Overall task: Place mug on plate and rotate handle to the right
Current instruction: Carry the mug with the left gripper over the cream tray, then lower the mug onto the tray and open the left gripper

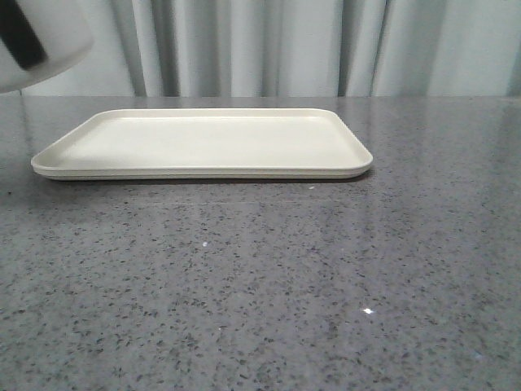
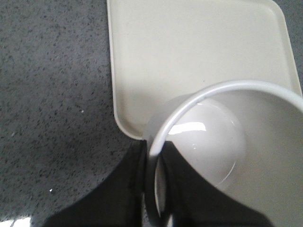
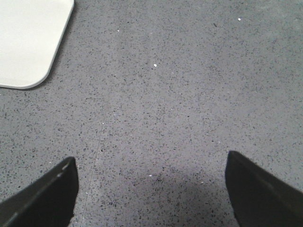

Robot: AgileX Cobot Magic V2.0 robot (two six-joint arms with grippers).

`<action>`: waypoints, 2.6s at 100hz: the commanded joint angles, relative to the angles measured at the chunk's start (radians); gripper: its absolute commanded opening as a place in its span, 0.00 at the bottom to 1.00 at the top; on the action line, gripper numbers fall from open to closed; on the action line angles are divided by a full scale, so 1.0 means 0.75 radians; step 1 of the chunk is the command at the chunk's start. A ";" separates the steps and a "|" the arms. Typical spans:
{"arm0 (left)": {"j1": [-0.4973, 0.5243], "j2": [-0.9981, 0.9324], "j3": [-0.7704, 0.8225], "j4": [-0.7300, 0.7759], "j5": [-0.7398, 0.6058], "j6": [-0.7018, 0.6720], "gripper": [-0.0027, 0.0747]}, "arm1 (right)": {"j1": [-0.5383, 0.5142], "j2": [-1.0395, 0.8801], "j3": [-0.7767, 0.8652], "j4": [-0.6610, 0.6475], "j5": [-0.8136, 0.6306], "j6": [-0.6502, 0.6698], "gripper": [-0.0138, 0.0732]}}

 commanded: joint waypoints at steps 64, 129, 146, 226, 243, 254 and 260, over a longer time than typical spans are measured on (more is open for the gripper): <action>-0.464 0.642 -0.628 0.227 -0.038 -0.275 0.01 | -0.006 0.015 -0.043 -0.009 -0.094 0.000 0.88; -0.491 0.764 -0.709 0.372 0.026 -0.357 0.01 | -0.006 0.015 -0.043 -0.009 -0.099 0.000 0.88; -0.491 0.800 -0.709 0.372 0.051 -0.357 0.01 | -0.006 0.015 -0.043 -0.009 -0.099 0.000 0.88; -0.491 0.802 -0.709 0.345 0.005 -0.281 0.08 | -0.006 0.015 -0.043 -0.009 -0.102 0.000 0.88; -0.491 0.802 -0.712 0.337 0.005 -0.281 0.37 | -0.006 0.015 -0.043 -0.009 -0.102 0.000 0.88; -0.491 0.802 -0.721 0.337 0.005 -0.279 0.61 | -0.006 0.015 -0.043 -0.009 -0.102 0.000 0.88; -0.491 0.802 -0.734 0.337 0.005 -0.279 0.70 | -0.006 0.015 -0.043 -0.009 -0.102 0.000 0.88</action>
